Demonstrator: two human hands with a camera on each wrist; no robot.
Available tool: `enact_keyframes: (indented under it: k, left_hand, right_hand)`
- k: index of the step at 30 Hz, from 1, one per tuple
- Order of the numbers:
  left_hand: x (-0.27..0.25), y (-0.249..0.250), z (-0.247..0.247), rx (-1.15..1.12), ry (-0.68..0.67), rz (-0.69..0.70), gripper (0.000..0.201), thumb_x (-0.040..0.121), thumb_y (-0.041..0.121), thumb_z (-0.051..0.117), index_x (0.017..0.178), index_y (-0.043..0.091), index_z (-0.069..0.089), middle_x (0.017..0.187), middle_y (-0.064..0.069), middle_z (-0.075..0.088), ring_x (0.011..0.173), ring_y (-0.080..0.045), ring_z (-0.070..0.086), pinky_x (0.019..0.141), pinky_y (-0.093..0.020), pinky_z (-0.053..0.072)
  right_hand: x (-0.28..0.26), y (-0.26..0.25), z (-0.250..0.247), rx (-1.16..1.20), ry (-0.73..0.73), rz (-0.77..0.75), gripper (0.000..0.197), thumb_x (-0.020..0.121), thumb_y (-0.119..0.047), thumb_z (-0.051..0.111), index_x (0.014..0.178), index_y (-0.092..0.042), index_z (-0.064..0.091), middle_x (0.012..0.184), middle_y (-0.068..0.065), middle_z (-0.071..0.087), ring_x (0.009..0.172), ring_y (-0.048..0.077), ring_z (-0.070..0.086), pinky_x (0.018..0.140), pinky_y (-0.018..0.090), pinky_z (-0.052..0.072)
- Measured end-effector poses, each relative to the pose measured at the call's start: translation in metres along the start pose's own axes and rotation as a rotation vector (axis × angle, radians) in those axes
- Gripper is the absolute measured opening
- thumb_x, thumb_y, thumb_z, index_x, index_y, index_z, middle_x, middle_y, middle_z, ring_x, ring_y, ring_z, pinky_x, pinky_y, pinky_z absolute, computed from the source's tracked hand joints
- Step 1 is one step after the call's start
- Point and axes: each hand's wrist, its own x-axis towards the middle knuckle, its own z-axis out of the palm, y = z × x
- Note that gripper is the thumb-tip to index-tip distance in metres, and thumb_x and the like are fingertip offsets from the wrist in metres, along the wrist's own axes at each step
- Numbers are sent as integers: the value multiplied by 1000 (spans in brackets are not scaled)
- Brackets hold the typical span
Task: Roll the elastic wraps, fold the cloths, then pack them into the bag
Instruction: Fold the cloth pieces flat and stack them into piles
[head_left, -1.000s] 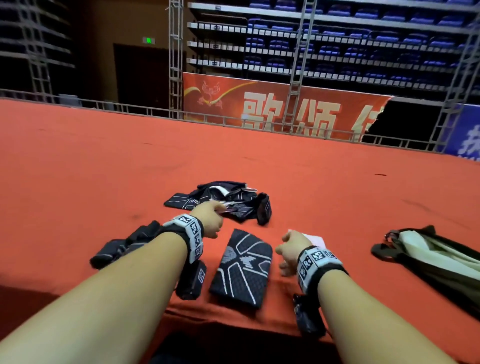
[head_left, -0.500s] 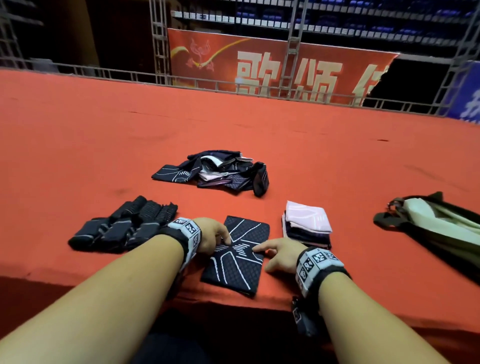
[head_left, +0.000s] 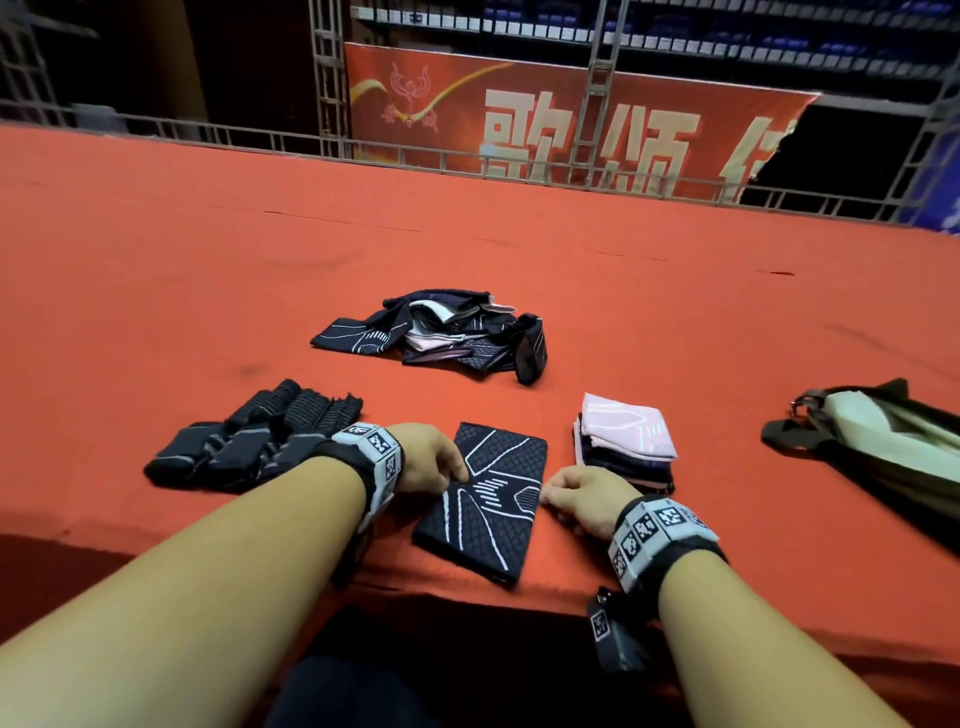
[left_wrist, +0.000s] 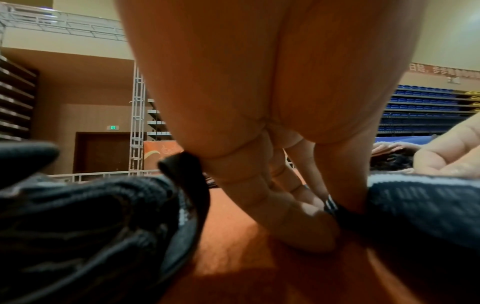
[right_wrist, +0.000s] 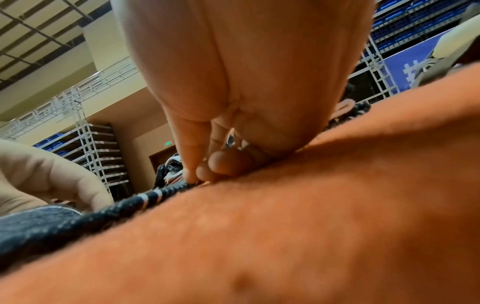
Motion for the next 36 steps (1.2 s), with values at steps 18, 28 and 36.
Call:
enact_keyframes:
  k: [18, 28, 36]
  left_hand:
    - [-1, 30, 32, -991, 133, -356, 15, 85, 16, 53, 93, 7, 62, 73, -10, 57, 43, -16, 52, 42, -20, 36]
    - [12, 27, 32, -701, 129, -398, 36, 100, 39, 57, 108, 5, 64, 61, -10, 69, 37, -21, 54, 49, -26, 50]
    - [27, 37, 18, 64, 422, -266, 45, 88, 34, 68, 121, 12, 47, 123, -12, 54, 113, -33, 58, 88, -40, 49]
  right_hand:
    - [-5, -22, 0, -171, 40, 42, 30, 92, -48, 65, 84, -20, 71, 87, 0, 72, 85, 18, 67, 84, 31, 53]
    - [9, -53, 13, -401, 35, 267, 60, 97, -55, 51, 126, -4, 62, 126, 15, 64, 113, 31, 62, 82, 28, 40]
    - [0, -83, 13, -342, 42, 322, 46, 109, -29, 33, 143, 0, 47, 147, 17, 49, 135, 30, 47, 106, 32, 38]
